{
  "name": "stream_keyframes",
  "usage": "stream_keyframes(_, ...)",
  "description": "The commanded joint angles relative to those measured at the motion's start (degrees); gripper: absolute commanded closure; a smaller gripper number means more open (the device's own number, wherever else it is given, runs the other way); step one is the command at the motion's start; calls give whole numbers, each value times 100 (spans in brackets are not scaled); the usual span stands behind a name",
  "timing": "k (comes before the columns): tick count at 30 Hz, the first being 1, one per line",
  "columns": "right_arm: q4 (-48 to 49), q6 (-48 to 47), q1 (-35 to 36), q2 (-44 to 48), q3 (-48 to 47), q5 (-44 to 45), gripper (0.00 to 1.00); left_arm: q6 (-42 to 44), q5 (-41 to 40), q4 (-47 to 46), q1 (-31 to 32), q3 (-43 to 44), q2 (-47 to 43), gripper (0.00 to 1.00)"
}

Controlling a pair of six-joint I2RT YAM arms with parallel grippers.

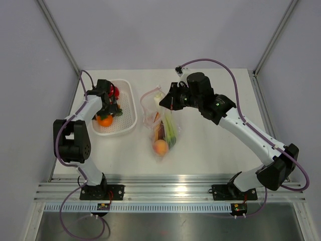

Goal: Place the food in the zip-top bag and seal the zipper
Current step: Pick up the fake fruit from the bin.

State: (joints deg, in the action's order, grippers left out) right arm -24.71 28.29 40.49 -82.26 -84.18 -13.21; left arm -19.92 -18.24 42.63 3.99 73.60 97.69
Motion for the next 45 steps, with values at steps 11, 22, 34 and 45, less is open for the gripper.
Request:
stream_keyframes(11, 467, -61, -24, 34, -28, -164, 100, -99, 611, -756, -267, 181, 628, 7)
stream_keyframes(22, 441, -43, -24, 43, -10, -94, 100, -144, 743, -809, -267, 180, 751, 4)
stream_keyframes(34, 397, -8, -24, 157, 51, -41, 100, -135, 752, -546, -258, 242, -54, 32)
stream_keyframes(45, 458, 88, -24, 96, 16, -85, 100, 164, 1709, 8, 277, 620, -2033, 38)
